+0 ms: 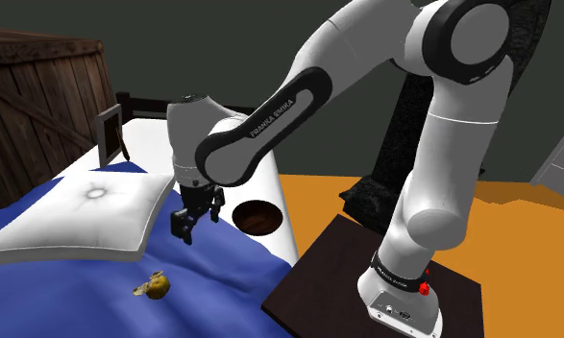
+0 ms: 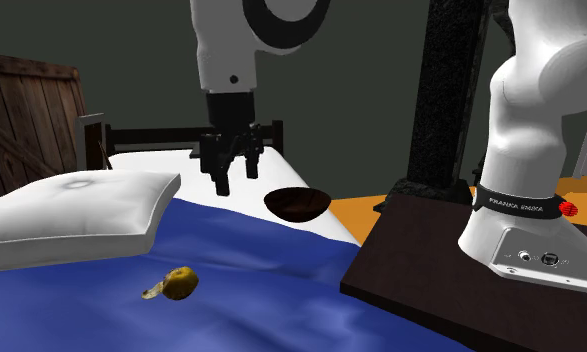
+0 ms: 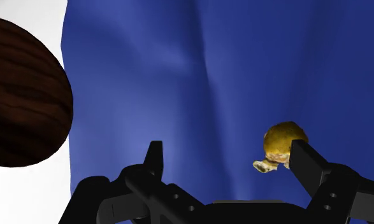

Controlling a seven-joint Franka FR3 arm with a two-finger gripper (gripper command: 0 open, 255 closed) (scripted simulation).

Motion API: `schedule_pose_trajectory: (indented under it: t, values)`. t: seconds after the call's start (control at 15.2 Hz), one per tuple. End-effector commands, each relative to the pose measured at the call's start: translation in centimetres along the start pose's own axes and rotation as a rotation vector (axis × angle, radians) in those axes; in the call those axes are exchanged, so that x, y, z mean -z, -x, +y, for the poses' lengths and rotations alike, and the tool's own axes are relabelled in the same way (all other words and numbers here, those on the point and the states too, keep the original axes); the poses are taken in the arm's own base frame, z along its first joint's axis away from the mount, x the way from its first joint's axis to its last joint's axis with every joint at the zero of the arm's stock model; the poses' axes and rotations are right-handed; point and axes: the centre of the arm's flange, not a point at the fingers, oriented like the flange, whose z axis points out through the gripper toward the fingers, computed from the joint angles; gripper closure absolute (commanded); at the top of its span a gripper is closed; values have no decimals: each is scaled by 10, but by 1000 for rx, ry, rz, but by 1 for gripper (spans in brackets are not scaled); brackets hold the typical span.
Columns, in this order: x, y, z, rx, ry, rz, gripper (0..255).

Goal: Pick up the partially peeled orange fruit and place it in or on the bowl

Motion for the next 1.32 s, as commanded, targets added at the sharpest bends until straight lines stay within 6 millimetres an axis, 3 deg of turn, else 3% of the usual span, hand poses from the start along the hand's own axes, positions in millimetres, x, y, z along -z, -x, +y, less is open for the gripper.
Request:
schedule_pose_trajectory:
  t: [0.0, 0.73, 1.25]
  values:
    - [-11, -14, -21, 3, -3, 12, 0]
    - [-72, -85, -120, 24, -18, 73, 0]
    - [-112, -88, -121, 24, -18, 73, 0]
